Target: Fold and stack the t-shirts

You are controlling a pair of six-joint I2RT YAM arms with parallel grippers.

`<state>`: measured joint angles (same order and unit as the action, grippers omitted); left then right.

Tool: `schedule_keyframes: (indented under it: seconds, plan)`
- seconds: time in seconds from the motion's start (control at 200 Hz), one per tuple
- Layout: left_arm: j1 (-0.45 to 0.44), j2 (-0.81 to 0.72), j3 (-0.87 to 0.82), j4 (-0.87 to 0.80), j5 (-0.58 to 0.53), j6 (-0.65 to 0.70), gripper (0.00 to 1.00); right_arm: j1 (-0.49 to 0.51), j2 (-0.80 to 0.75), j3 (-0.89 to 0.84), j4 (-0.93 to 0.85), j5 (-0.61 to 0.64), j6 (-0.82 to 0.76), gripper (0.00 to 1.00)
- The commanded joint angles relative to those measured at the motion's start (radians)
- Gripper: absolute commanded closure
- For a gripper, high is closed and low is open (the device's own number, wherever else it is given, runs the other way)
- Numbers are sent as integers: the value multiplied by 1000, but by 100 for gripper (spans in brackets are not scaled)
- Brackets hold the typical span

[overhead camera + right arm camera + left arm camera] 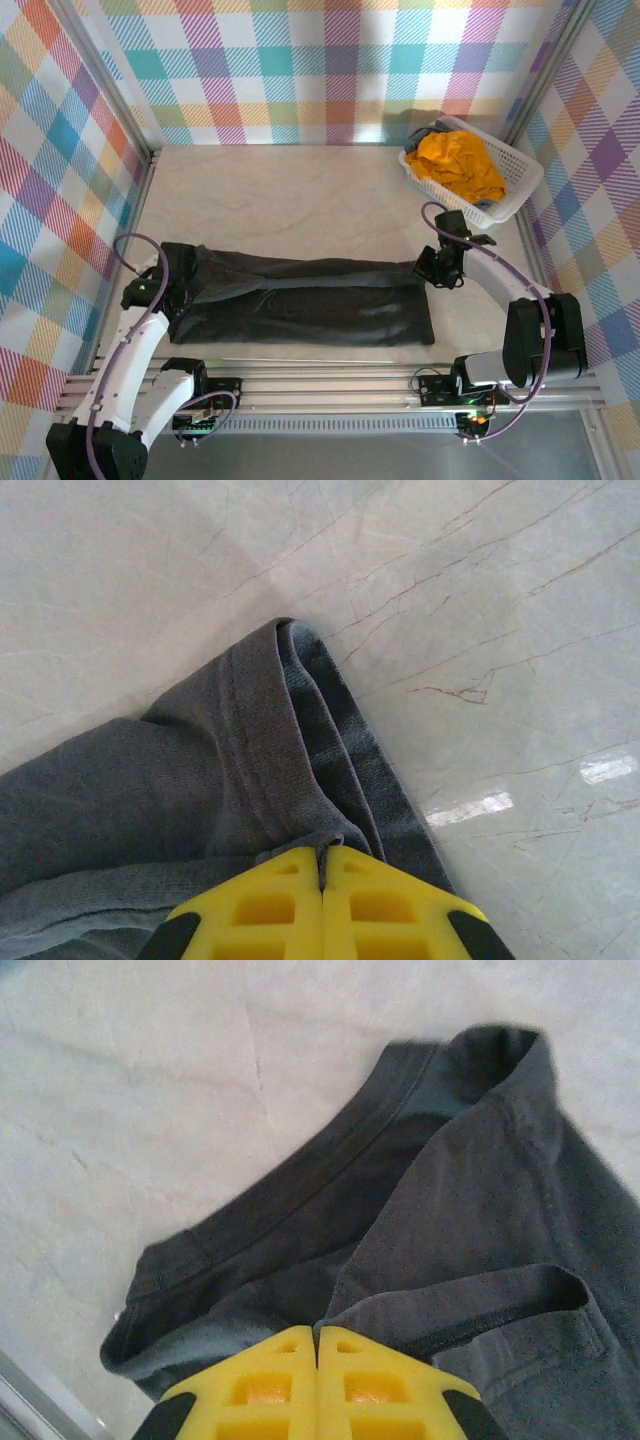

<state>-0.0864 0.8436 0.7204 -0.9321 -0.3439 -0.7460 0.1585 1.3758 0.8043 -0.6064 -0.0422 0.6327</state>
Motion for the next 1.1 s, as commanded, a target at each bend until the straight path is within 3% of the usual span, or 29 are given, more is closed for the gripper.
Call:
schedule_keyframes:
  seconds: [0.0, 0.265, 0.805, 0.925, 1.095]
  plan:
    - [10, 5, -32, 15, 27, -72, 100, 6, 13, 1, -39, 28, 15, 100]
    - [11, -31, -51, 8, -30, -118, 100, 6, -52, -38, -56, 84, 34, 100]
    - [11, -26, -74, 12, -51, -127, 100, 19, -117, -98, -50, 50, 74, 100]
    - [11, -19, -105, 23, -17, -154, 100, 19, -87, -102, -53, 62, 82, 92]
    - [11, -25, -166, 45, 10, -211, 100, 18, -142, -106, -76, 116, 106, 88]
